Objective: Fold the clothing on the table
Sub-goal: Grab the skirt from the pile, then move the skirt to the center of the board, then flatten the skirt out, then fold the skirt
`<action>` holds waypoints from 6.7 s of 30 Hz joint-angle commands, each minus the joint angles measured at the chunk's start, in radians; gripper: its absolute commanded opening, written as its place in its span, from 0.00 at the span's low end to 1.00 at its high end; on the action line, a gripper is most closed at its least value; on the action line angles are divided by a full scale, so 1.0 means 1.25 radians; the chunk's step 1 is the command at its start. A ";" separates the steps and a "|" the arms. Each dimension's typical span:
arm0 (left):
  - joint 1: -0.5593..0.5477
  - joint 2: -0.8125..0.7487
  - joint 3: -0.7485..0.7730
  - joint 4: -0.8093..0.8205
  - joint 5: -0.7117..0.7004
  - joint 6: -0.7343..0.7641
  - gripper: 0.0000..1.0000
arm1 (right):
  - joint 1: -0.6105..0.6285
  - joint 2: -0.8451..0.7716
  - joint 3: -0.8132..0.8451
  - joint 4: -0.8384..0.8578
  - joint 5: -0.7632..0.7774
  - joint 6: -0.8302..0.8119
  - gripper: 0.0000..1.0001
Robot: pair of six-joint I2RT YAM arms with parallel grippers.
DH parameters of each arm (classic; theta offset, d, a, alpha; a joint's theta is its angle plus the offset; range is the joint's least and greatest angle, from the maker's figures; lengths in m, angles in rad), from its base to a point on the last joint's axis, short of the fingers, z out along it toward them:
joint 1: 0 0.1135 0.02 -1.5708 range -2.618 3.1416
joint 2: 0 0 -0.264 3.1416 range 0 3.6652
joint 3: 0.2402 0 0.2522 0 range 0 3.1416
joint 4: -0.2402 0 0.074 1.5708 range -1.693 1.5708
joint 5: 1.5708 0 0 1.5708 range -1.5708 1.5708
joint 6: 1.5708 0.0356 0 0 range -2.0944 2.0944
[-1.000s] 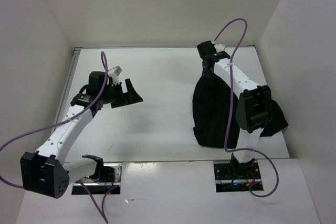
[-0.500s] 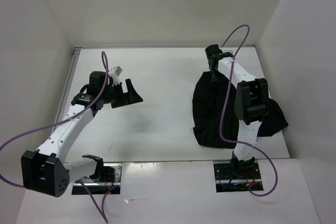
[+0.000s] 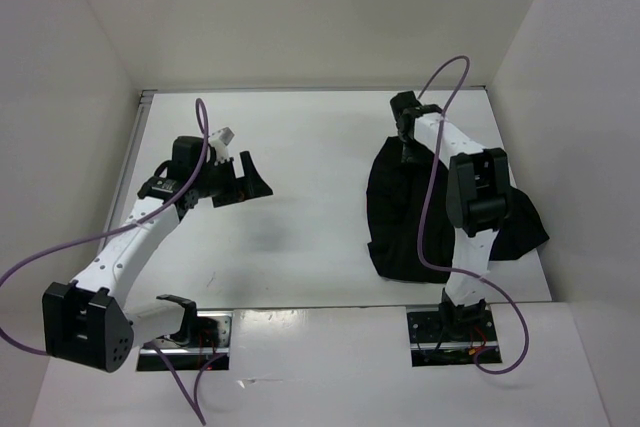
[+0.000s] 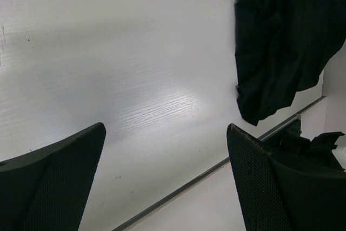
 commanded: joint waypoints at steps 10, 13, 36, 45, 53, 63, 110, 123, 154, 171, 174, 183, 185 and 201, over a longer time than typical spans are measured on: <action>0.004 0.016 0.003 0.012 0.009 0.013 1.00 | 0.016 0.065 0.005 -0.005 0.023 0.000 0.20; 0.004 0.023 0.003 0.012 0.009 0.013 1.00 | 0.043 0.029 0.048 -0.056 0.100 0.041 0.00; 0.070 0.023 0.027 -0.059 -0.151 -0.018 1.00 | 0.224 -0.361 0.562 -0.136 -0.421 0.019 0.00; 0.078 0.030 0.027 -0.059 -0.137 -0.018 1.00 | -0.188 -0.428 0.003 0.096 -0.641 0.129 0.00; 0.078 0.059 0.057 0.031 0.024 0.023 1.00 | -0.310 -0.346 -0.232 0.122 -0.477 0.158 0.00; -0.137 0.389 0.435 0.046 0.052 0.269 0.81 | -0.310 -0.363 -0.217 0.104 -0.351 0.165 0.00; -0.471 0.812 0.601 0.307 0.147 0.877 0.43 | -0.303 -0.380 -0.238 0.086 -0.459 0.128 0.00; -0.365 0.636 0.665 0.300 0.048 0.451 0.00 | -0.303 -0.416 -0.205 0.101 -0.475 0.135 0.00; 0.058 0.084 0.344 0.326 0.244 -0.074 0.00 | -0.267 -0.814 -0.224 0.164 -0.998 -0.018 0.00; 0.043 0.008 0.229 0.158 0.119 -0.113 0.00 | -0.155 -0.812 -0.370 0.264 -0.924 0.161 0.00; 0.062 0.182 0.237 0.220 0.079 -0.122 0.00 | -0.174 -0.671 -0.371 0.326 -0.862 0.161 0.00; 0.139 0.520 0.369 0.409 0.048 -0.241 0.43 | -0.198 -0.305 -0.128 0.333 -0.681 0.117 0.44; 0.148 0.486 0.362 0.416 0.033 -0.241 0.49 | -0.163 -0.343 -0.107 0.262 -0.629 0.093 0.63; 0.017 0.405 0.208 0.431 0.199 -0.174 0.03 | -0.090 -0.414 -0.377 0.187 -0.597 0.085 0.26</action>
